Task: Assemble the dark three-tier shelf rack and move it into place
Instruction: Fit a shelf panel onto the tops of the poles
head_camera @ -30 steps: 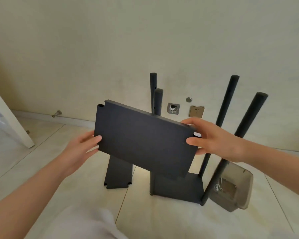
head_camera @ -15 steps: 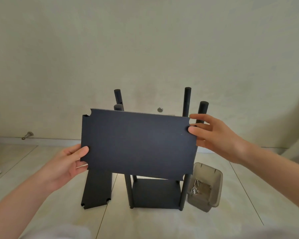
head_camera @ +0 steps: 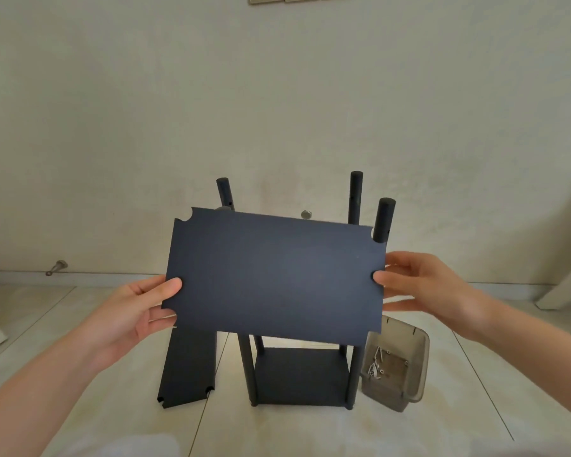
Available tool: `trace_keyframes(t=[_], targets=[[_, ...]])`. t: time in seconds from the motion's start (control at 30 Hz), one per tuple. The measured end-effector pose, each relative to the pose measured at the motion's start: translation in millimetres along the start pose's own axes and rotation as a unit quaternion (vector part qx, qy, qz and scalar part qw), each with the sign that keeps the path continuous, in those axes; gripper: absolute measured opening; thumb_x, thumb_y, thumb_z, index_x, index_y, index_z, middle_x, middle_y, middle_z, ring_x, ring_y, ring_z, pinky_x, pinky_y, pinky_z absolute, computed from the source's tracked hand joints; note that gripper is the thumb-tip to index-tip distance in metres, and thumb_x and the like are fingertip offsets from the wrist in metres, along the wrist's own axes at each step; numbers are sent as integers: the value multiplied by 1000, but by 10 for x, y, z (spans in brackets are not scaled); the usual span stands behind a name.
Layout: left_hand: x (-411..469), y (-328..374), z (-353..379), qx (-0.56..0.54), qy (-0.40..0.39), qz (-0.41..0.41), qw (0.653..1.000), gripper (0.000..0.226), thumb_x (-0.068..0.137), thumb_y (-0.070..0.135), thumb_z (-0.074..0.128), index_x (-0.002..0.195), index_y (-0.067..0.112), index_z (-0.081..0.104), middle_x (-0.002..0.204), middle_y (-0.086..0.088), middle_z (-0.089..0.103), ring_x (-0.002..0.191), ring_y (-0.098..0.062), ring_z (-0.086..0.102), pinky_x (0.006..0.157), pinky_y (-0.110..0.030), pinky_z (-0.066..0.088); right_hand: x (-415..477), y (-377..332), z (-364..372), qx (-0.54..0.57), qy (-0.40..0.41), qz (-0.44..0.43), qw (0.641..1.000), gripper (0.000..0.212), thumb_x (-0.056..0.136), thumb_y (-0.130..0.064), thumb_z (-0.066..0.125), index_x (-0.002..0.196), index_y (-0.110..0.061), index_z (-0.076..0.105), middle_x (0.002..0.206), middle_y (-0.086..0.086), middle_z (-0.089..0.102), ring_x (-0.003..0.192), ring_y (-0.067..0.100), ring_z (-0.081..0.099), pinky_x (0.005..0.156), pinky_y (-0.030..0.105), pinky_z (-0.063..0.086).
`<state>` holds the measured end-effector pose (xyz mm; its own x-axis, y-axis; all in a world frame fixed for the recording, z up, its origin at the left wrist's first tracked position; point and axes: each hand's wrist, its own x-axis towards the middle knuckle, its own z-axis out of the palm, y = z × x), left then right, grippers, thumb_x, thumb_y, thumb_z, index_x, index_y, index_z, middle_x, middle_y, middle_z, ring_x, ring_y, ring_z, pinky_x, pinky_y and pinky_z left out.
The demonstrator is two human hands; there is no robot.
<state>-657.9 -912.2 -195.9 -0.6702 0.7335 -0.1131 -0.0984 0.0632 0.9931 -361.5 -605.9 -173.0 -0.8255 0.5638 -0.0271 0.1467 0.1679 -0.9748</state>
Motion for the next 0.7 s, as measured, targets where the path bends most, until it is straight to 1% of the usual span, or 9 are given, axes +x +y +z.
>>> trace_keyframes(t=[0.07, 0.17, 0.23, 0.33, 0.47, 0.5, 0.57, 0.63, 0.7], targets=[[52, 140, 57, 17, 3, 22, 1000, 41, 68, 40, 79, 107, 29, 79, 119, -6, 74, 94, -25, 76, 72, -26, 61, 41, -146, -67, -6, 23, -26, 999, 22, 96, -14, 60, 116, -18, 69, 102, 2, 76, 91, 26, 73, 74, 32, 61], [151, 379, 133, 55, 10, 55, 997, 39, 68, 42, 76, 105, 30, 79, 116, -6, 75, 99, -27, 75, 72, -26, 61, 121, -421, -155, -23, 46, -61, 997, 22, 98, -14, 58, 114, -18, 71, 100, 2, 76, 85, 22, 72, 71, 29, 61], [213, 562, 176, 74, 14, 78, 994, 36, 71, 43, 74, 103, 29, 79, 114, -5, 76, 99, -24, 74, 70, -24, 60, 200, -618, -205, -37, 70, -84, 993, 20, 98, -14, 57, 110, -18, 72, 97, 2, 76, 80, 19, 71, 65, 25, 59], [336, 834, 244, 102, 19, 111, 988, 37, 77, 43, 70, 103, 18, 79, 112, -2, 76, 99, -18, 74, 74, -26, 60, 366, -900, -288, -45, 111, -103, 988, 18, 99, -19, 56, 106, -17, 72, 93, -1, 74, 74, 14, 68, 66, 26, 58], [549, 1153, 381, 100, 34, 138, 985, 36, 90, 38, 66, 108, 7, 74, 109, -3, 77, 86, -12, 71, 82, -30, 58, 667, -1207, -416, -8, 146, -93, 985, 18, 100, -26, 56, 103, -16, 71, 98, -2, 71, 77, 16, 67, 70, 30, 57], [607, 1212, 413, 97, 39, 140, 985, 34, 93, 36, 65, 108, 6, 73, 108, -2, 77, 85, -12, 71, 85, -32, 57, 752, -1260, -439, -2, 153, -88, 984, 19, 100, -26, 55, 101, -15, 71, 97, -2, 70, 76, 16, 66, 67, 30, 57], [724, 1295, 463, 87, 51, 135, 986, 32, 95, 35, 65, 110, 7, 73, 110, -3, 77, 93, -16, 71, 90, -35, 54, 921, -1320, -465, 4, 161, -75, 984, 21, 101, -26, 54, 102, -12, 70, 94, 0, 67, 73, 17, 64, 57, 27, 55], [841, 1329, 512, 68, 62, 124, 988, 30, 95, 34, 67, 109, 8, 72, 109, -4, 77, 98, -19, 71, 91, -36, 54, 1075, -1315, -476, 12, 167, -55, 984, 20, 101, -25, 53, 101, -10, 67, 89, 1, 62, 69, 17, 63, 49, 25, 52], [957, 1320, 552, 51, 68, 111, 990, 26, 93, 32, 70, 105, 9, 72, 103, -2, 78, 92, -16, 73, 89, -35, 55, 1205, -1262, -488, 26, 170, -27, 985, 17, 100, -25, 55, 95, -12, 65, 87, 2, 60, 69, 17, 62, 46, 24, 50]])
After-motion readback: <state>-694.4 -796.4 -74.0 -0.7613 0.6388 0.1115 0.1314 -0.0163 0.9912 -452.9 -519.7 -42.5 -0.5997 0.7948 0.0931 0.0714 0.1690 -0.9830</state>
